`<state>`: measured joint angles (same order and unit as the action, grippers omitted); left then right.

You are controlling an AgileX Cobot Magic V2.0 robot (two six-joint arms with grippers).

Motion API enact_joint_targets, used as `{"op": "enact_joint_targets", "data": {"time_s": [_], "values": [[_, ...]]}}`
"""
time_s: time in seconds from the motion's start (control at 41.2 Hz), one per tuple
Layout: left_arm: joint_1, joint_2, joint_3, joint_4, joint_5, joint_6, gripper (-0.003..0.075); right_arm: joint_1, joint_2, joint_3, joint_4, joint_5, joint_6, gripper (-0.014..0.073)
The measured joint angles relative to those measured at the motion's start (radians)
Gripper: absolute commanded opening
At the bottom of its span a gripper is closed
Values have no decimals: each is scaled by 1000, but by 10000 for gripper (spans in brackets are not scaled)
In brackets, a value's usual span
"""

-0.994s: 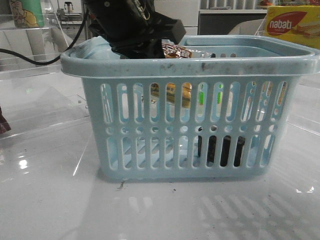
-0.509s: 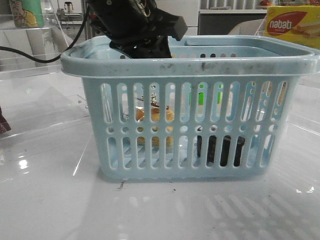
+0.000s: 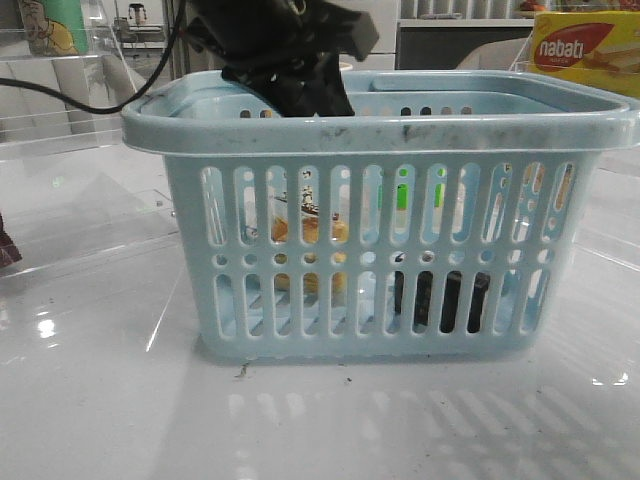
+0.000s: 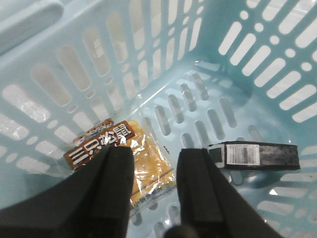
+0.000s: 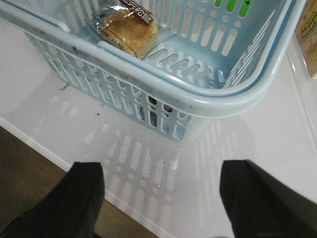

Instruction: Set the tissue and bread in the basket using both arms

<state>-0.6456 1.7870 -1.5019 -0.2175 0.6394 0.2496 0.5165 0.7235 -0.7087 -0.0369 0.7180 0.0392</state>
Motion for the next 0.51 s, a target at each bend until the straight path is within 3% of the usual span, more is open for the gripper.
{"op": "enact_joint_targets", "data": {"time_s": [0.267, 0.509], "values": [[0, -188, -54, -3, 125, 0, 317, 0, 0, 0, 0, 0, 0, 591], [0, -453, 138, -12, 128, 12, 317, 0, 0, 0, 0, 0, 0, 591]]}}
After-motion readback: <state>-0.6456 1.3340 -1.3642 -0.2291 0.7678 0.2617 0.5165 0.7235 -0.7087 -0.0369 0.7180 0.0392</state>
